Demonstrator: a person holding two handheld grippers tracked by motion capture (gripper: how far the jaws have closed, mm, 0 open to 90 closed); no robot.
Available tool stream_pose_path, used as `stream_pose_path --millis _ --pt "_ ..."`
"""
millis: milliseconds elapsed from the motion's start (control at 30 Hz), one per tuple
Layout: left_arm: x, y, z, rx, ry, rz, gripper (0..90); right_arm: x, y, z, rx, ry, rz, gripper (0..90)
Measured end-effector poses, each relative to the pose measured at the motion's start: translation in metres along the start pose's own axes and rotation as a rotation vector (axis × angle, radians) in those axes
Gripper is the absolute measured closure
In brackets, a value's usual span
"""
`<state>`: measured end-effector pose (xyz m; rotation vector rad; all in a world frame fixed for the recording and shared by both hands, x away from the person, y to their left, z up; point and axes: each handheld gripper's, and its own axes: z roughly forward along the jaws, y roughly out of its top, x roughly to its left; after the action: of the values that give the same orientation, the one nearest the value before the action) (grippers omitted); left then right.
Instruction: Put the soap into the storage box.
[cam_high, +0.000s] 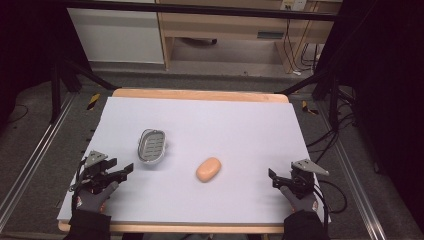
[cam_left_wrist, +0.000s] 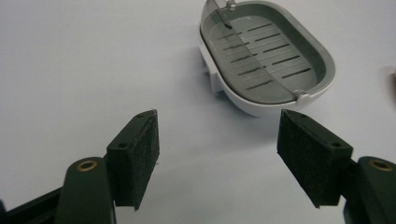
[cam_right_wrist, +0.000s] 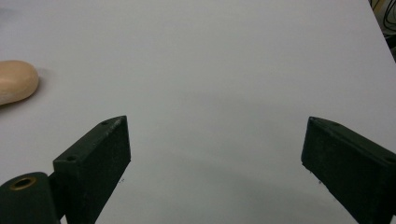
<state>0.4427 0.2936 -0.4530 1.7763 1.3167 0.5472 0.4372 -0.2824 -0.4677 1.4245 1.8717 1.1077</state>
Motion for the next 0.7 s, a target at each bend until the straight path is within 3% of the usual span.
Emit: stream_pose_path --millis 233,300,467,700 --pt "-0.008 0.000 -0.001 -0.004 -0.007 0.018 29.4 0.004 -0.003 -0.003 -0.008 -0.002 -0.013 10.1" --pt "-0.010 0.000 -0.001 0.008 -0.017 0.040 29.2 0.006 -0.005 -0.003 0.010 0.013 -0.023 9.9" --pt "-0.015 0.001 0.000 0.009 -0.035 0.051 29.0 0.008 -0.006 -0.001 0.020 0.006 -0.051 9.3" --pt "-0.026 0.003 0.002 0.004 -0.052 0.076 28.6 0.010 -0.006 0.000 0.035 0.008 -0.038 8.7"
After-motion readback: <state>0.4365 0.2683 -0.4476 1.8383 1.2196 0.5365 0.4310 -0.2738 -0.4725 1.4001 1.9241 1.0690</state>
